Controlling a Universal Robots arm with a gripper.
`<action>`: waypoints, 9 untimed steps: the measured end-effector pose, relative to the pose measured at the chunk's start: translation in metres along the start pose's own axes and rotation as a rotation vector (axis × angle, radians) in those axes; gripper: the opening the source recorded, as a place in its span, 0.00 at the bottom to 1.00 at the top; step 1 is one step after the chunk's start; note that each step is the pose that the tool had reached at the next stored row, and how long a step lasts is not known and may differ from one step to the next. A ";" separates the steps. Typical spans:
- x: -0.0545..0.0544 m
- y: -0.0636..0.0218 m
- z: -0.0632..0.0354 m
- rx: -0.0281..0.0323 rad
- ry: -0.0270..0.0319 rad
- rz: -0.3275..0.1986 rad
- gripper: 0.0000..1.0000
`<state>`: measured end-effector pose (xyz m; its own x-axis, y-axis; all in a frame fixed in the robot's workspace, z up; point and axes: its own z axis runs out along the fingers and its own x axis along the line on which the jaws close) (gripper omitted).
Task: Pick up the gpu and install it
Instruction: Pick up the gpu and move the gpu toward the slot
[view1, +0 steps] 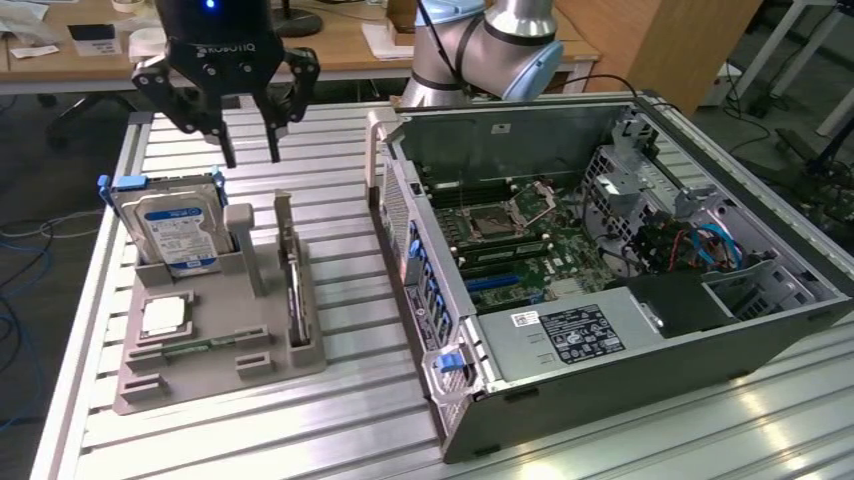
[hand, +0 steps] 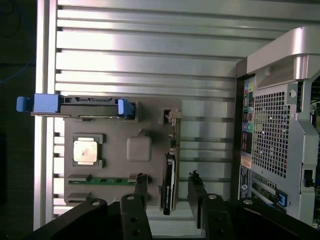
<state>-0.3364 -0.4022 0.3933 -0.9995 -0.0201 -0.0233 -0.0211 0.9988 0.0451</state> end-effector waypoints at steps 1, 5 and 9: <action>0.000 0.0000 0.0000 0.0000 0.0000 0.000 0.47; 0.000 -0.0012 0.0027 0.0006 -0.0009 0.003 0.59; 0.000 -0.0034 0.0066 0.0021 -0.0139 0.021 0.59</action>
<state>-0.3365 -0.4053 0.3865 -0.9993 0.0015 -0.0363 -0.0001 0.9990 0.0436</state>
